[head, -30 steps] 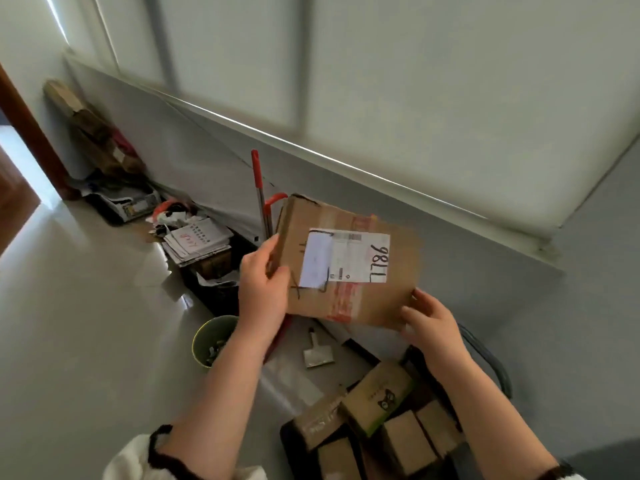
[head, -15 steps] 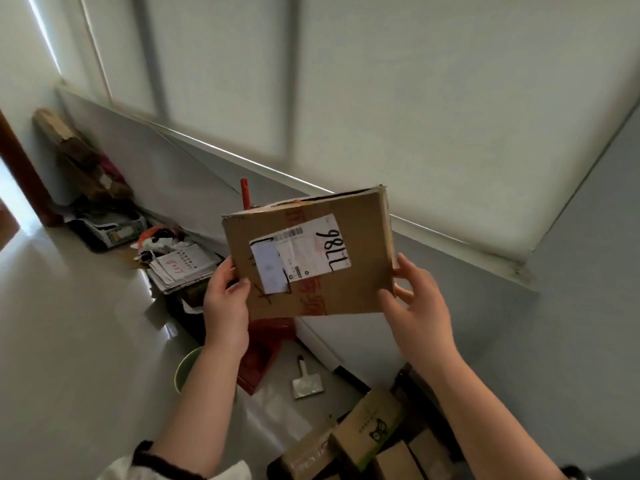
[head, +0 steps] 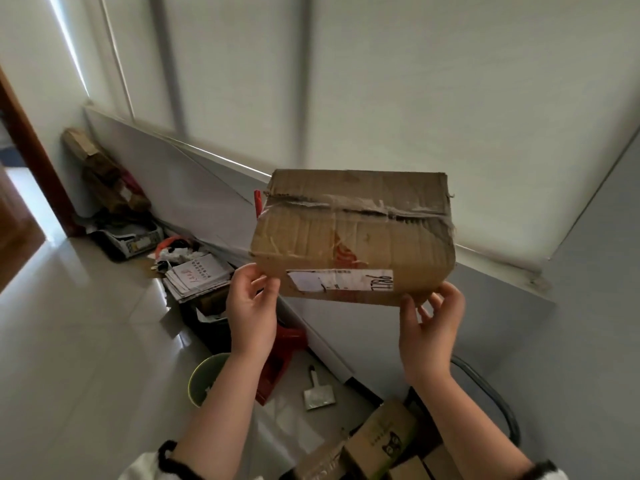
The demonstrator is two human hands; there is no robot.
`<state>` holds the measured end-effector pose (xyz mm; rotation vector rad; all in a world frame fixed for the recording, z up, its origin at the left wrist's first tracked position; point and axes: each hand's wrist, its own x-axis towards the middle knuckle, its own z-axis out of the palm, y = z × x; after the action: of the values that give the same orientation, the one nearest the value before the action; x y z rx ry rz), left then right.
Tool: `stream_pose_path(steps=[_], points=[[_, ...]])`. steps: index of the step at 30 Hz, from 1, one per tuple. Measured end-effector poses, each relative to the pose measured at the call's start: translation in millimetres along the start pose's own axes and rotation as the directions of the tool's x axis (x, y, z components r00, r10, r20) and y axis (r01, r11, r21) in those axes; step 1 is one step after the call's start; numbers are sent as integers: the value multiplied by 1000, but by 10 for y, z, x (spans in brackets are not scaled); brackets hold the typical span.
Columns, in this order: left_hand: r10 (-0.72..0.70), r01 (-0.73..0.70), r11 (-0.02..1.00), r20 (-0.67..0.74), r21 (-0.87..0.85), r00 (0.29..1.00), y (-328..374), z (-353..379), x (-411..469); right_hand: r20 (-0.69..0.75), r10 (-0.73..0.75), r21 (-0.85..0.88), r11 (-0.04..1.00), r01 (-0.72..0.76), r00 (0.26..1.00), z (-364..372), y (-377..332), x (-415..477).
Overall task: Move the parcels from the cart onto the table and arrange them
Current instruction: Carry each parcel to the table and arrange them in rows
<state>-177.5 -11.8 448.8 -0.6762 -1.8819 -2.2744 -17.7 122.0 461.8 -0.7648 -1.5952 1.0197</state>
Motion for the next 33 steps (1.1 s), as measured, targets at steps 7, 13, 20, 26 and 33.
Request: stream_pose_path(steps=[7, 13, 20, 26, 33], points=[[0, 22, 972, -94, 232, 996, 488, 102, 448, 79, -73, -37, 996, 76, 994, -59, -347, 377], [-329, 295, 925, 114, 241, 938, 653, -64, 652, 355, 4, -70, 997, 22, 935, -262, -360, 431], [-360, 368, 926, 479, 81, 801, 539, -290, 385, 337, 138, 24, 988, -155, 931, -366, -264, 405], [-292, 309, 945, 702, 107, 649, 616, -428, 486, 252, 557, -31, 822, -568, 792, -209, -328, 821], [-576, 495, 804, 639, 330, 509, 357, -474, 478, 330, 816, -473, 578, -665, 474, 101, -108, 934]])
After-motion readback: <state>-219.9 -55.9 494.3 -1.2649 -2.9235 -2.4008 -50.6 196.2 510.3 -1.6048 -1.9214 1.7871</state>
